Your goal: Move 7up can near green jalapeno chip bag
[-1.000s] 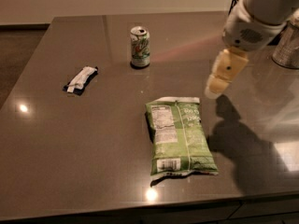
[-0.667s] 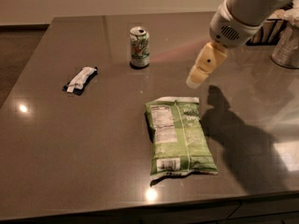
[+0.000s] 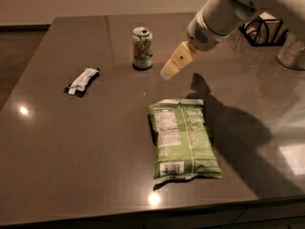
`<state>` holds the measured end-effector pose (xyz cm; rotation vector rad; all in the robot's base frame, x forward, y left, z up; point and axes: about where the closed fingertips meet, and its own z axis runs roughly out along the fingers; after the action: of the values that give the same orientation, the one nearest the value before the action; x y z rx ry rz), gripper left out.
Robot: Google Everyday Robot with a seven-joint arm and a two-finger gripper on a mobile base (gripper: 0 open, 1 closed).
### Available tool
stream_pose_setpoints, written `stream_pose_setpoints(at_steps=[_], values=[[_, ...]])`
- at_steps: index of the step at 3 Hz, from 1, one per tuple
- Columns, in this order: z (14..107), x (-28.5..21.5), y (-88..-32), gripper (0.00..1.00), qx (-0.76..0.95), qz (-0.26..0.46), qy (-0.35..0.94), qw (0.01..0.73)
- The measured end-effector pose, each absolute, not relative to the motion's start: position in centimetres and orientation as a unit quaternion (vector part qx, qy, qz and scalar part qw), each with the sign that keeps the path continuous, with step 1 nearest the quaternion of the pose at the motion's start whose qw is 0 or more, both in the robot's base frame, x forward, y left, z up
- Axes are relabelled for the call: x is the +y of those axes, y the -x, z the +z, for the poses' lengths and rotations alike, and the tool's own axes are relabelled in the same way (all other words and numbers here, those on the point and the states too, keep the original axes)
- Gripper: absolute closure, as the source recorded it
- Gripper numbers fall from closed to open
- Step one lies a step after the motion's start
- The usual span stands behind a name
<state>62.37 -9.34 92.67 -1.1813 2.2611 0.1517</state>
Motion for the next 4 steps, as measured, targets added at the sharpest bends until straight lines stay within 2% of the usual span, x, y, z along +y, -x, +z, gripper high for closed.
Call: stream_pose_setpoints(at_steps=[2,4], values=[[90.6,-4.7,-68.7,0.00,0.841,0.082,0.407,0.347],[89.6,-0.8,-72.7,0.00,0.834,0.115,0.399,0.364]])
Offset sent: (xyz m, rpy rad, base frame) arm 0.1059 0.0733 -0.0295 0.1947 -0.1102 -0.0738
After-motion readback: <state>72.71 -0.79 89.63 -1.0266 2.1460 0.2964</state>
